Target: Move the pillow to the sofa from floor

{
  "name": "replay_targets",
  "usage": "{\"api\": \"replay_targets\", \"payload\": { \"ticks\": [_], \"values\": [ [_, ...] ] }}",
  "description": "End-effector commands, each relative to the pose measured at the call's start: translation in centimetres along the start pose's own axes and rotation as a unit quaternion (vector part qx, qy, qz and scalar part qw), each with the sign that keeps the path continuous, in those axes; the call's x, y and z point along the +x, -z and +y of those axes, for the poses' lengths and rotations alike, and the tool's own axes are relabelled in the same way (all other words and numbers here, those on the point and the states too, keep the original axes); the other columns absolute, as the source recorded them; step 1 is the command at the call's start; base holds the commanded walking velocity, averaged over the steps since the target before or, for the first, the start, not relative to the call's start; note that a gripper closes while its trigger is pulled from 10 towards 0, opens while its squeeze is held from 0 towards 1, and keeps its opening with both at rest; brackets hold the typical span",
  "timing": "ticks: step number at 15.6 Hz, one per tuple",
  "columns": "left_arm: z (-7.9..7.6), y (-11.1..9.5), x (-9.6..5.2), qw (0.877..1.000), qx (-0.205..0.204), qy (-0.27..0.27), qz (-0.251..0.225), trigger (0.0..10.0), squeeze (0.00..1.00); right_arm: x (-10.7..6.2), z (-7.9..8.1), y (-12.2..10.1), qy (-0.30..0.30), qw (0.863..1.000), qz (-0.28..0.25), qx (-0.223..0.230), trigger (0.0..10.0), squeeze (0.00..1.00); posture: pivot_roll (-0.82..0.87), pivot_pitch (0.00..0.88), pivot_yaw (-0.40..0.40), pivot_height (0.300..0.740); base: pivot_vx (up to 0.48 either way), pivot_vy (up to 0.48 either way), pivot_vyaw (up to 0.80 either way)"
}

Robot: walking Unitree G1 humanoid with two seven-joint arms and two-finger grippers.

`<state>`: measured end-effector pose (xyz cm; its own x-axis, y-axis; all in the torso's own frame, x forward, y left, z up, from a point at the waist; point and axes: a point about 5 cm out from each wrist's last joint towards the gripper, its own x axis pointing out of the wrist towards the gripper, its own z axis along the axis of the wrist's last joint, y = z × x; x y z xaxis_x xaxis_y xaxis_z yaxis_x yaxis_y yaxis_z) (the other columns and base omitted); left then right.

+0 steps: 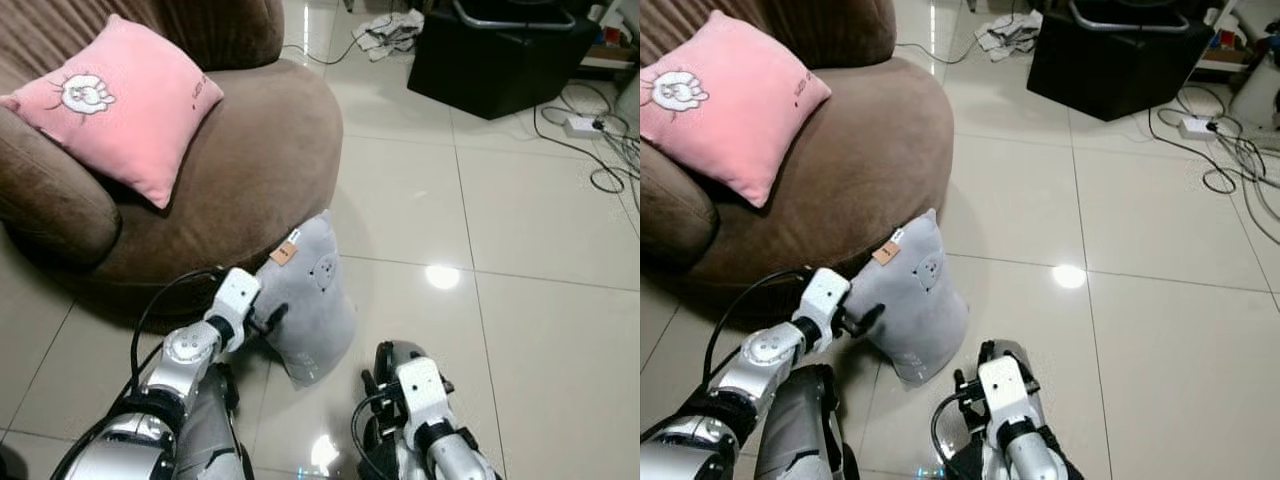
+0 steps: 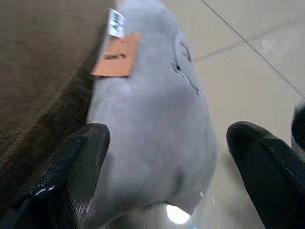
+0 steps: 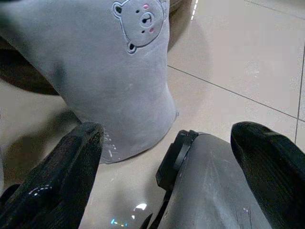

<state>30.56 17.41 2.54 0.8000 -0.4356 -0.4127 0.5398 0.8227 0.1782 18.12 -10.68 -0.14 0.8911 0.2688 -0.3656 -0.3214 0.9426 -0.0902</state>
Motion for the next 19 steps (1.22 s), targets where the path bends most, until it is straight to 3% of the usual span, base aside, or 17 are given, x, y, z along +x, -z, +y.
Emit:
{"api": "replay_targets", "payload": {
  "ticks": [1,12,19],
  "values": [
    [0.7,0.0,-0.3,1.000,0.023,0.005,0.011,10.0,0.00,-0.5,0.4,0.8,-0.002,1.000,0.024,0.002,10.0,0.00,-0.17,0.215,-0.017,0.533,0.000,0.000,0.00],
    [4.1,-0.1,-0.9,0.983,0.144,-0.034,0.111,10.0,0.00,-0.8,1.2,0.2,0.007,1.000,0.018,0.017,10.0,0.00,-0.24,0.244,0.001,0.533,0.000,0.000,0.00],
    [2.7,-0.4,0.5,0.967,0.200,-0.032,0.156,10.0,0.00,-1.8,1.5,-0.2,0.024,0.999,0.024,0.017,10.0,0.00,-0.36,0.303,-0.033,0.533,0.000,0.000,0.00]
  ]
}}
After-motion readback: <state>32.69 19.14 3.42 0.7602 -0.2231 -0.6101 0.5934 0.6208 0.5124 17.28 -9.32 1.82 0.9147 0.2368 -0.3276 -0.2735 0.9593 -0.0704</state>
